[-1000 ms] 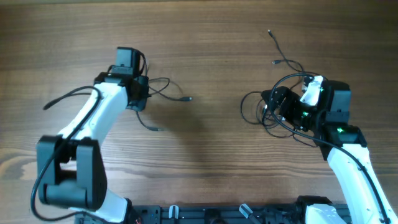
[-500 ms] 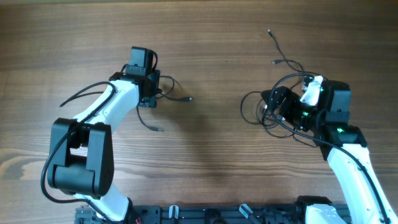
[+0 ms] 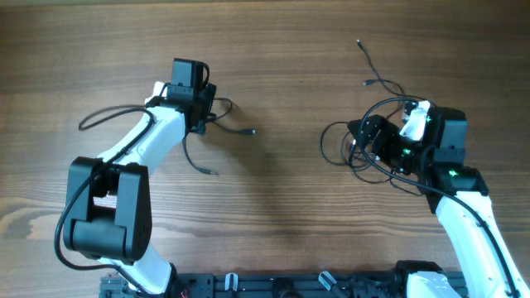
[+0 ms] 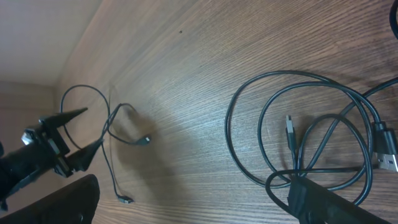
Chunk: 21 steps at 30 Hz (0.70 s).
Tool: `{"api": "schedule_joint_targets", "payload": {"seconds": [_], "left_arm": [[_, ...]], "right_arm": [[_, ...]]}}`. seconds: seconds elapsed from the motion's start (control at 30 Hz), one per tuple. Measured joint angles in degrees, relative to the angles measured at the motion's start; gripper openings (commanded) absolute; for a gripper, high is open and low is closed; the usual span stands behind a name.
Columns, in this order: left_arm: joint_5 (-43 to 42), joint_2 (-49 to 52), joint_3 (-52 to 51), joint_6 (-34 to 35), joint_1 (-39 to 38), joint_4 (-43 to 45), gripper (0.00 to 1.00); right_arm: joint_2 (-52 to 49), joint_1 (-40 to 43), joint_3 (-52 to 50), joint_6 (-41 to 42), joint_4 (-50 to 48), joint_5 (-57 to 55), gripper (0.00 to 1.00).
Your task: Untangle cables
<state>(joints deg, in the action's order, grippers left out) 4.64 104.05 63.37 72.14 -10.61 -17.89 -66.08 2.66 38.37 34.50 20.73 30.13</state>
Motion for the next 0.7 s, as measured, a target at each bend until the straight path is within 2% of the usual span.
{"api": "schedule_joint_targets", "payload": {"seconds": [0.13,0.47,0.7], "left_arm": [[0.00,0.00,0.00,-12.57,0.00,-2.23,0.98],[1.07,0.02,0.00,-37.11,0.00,-8.92,1.00],[1.64,2.99,0.00,-44.85,0.00,-9.57,1.00]], "right_arm": [[0.00,0.00,0.00,0.00,0.00,0.00,1.00],[0.00,0.00,0.00,0.00,0.00,0.00,1.00],[0.00,0.00,0.00,0.00,0.00,0.00,1.00]]}}
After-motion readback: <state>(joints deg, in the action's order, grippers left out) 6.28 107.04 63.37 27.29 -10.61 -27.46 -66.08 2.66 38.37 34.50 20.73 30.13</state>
